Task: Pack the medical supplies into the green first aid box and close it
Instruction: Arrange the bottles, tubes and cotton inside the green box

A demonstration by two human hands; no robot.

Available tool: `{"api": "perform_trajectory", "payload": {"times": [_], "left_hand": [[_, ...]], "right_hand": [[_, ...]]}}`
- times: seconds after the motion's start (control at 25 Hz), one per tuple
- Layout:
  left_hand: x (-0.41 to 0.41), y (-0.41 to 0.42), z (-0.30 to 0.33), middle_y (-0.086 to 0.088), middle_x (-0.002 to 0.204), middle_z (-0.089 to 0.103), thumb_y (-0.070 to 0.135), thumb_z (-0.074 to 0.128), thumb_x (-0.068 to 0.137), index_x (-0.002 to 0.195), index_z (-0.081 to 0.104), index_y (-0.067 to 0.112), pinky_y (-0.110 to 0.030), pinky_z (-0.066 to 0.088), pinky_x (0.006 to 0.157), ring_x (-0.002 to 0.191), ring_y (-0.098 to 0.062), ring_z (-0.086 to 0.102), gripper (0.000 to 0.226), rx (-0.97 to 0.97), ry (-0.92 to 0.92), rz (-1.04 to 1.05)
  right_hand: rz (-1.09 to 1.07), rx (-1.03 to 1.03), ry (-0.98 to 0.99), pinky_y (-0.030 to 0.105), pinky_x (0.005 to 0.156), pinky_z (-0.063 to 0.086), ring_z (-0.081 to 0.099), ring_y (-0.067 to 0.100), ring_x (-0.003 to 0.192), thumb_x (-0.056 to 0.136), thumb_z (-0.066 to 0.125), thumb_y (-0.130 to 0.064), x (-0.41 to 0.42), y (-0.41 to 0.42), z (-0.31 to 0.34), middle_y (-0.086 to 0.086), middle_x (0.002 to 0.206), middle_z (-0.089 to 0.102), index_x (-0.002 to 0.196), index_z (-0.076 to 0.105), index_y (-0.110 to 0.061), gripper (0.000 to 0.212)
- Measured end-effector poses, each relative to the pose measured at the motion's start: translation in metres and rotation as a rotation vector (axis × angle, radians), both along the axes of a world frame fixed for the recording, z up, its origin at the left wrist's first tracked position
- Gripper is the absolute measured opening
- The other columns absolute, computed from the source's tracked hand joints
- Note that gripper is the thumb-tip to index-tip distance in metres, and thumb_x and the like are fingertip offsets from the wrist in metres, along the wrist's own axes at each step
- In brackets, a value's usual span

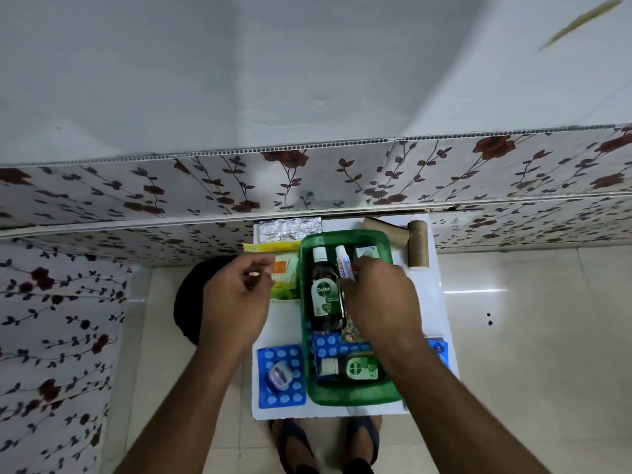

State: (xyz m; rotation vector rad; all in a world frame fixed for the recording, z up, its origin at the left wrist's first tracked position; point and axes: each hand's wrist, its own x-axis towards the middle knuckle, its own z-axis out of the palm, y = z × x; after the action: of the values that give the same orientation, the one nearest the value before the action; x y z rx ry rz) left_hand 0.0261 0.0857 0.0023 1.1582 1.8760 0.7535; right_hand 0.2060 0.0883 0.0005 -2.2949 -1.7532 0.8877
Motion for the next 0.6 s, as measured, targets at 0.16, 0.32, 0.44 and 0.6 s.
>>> {"api": "perform_trajectory", "payload": {"times": [0.16, 0.32, 0.44, 0.6], "left_hand": [[-0.03, -0.008, -0.023, 0.005, 0.091, 0.073, 0.006, 0.06, 0.089, 0.095, 0.071, 0.023, -0.039, 0.057, 0.082, 0.084, -0.016, 0.071, 0.021, -0.002, 0.021, 0.045], [-0.038, -0.023, -0.041, 0.006, 0.091, 0.073, 0.007, 0.06, 0.09, 0.096, 0.071, 0.023, -0.031, 0.055, 0.078, 0.084, -0.014, 0.07, 0.021, -0.023, 0.001, 0.036], [-0.04, -0.033, -0.043, 0.008, 0.091, 0.072, 0.005, 0.063, 0.088, 0.097, 0.07, 0.022, -0.016, 0.051, 0.073, 0.081, -0.006, 0.069, 0.02, -0.036, 0.016, -0.01], [-0.04, -0.057, -0.039, 0.006, 0.098, 0.067, 0.01, 0.073, 0.081, 0.105, 0.069, 0.022, -0.008, 0.047, 0.068, 0.082, -0.003, 0.065, 0.027, -0.176, 0.124, -0.237]], "right_hand": [[0.196, -0.03, -0.18, 0.03, 0.059, 0.044, 0.069, 0.029, 0.077, 0.083, 0.058, 0.001, -0.022, 0.014, -0.009, 0.011, 0.086, 0.071, 0.089, 0.066, -0.009, 0.014], [0.249, -0.009, -0.194, 0.032, 0.061, 0.046, 0.069, 0.03, 0.077, 0.082, 0.055, 0.005, -0.026, 0.016, -0.01, 0.013, 0.088, 0.071, 0.09, 0.066, -0.007, 0.018], [0.11, 0.171, -0.129, 0.028, 0.057, 0.041, 0.068, 0.03, 0.072, 0.087, 0.059, -0.012, -0.006, 0.003, 0.003, 0.008, 0.083, 0.073, 0.094, 0.068, -0.013, 0.011], [-0.411, 0.275, 0.069, 0.028, 0.067, 0.042, 0.069, 0.026, 0.08, 0.088, 0.062, -0.022, 0.062, -0.025, 0.009, -0.001, 0.08, 0.073, 0.095, 0.072, -0.017, 0.014]]}}
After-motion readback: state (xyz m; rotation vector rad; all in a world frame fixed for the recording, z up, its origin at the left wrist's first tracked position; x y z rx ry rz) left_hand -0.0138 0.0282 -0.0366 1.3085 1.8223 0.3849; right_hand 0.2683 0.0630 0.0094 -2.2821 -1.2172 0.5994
